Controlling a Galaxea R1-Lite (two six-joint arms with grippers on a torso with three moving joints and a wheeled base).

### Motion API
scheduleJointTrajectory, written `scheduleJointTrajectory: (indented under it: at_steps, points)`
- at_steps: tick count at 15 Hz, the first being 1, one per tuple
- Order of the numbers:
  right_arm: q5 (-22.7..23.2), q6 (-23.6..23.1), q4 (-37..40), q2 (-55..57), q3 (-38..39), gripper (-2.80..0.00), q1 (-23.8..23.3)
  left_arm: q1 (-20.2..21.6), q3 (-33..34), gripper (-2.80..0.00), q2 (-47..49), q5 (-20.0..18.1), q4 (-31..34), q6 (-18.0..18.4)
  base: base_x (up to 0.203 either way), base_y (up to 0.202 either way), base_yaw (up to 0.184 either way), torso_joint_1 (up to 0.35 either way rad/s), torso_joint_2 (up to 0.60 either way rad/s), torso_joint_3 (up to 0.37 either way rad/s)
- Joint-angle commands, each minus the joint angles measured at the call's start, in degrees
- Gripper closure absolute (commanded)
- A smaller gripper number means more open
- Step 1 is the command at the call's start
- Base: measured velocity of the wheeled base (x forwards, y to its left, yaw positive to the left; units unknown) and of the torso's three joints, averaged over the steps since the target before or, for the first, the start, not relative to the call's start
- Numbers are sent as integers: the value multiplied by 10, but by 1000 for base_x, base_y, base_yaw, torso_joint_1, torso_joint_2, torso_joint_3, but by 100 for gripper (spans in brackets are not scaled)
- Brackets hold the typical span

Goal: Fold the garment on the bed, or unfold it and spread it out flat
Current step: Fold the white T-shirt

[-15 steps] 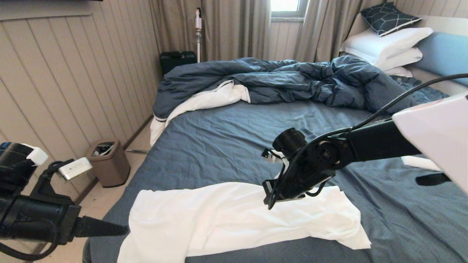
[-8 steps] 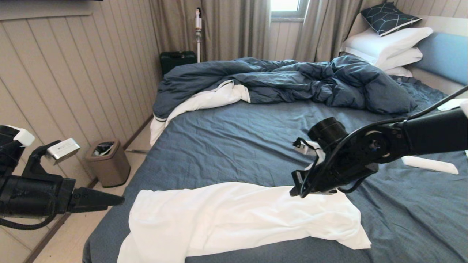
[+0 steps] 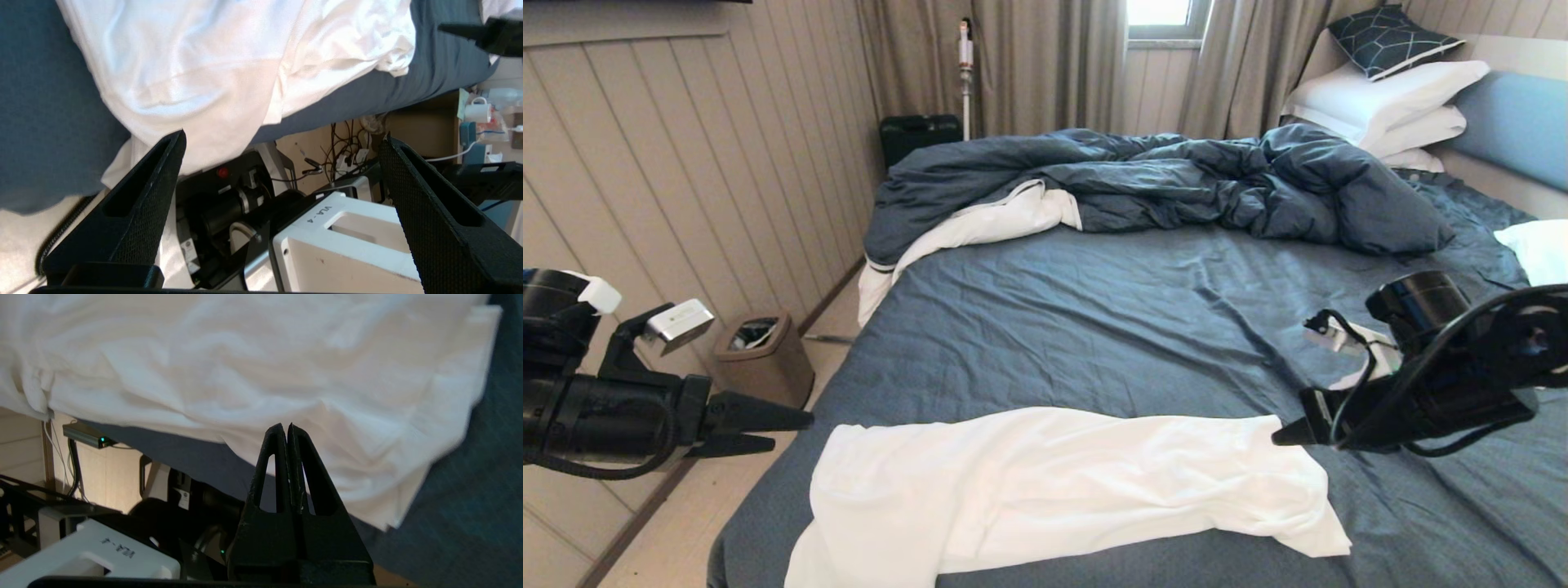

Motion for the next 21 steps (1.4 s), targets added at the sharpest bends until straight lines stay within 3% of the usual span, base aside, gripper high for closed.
scheduleJointTrajectory:
  at_steps: [1, 5, 7, 11, 12, 21]
  points:
    - [31, -17, 1, -14, 25, 0, -58, 1, -5, -280, 10, -3, 2, 0, 0, 0, 0, 0, 0, 0]
    - [101, -82, 0, -7, 56, 0, -154, 1, 0, -280, 22, -2, 1, 4, 0, 0, 0, 0, 0, 0]
    - [119, -109, 0, -2, 70, 0, -180, 3, 3, -280, 19, 0, -9, 3, 0, 0, 0, 0, 0, 0]
    - [146, -120, -1, -5, 86, 0, -214, 22, 7, -280, 15, 2, -11, 2, 0, 0, 0, 0, 0, 0]
    - [146, -122, 0, -8, 90, 0, -217, 28, 6, 0, 18, 6, -11, 2, 0, 0, 0, 0, 0, 0]
    - [142, -126, -35, 40, 90, 0, -234, 31, 40, 0, 20, 6, -34, 4, 0, 0, 0, 0, 0, 0]
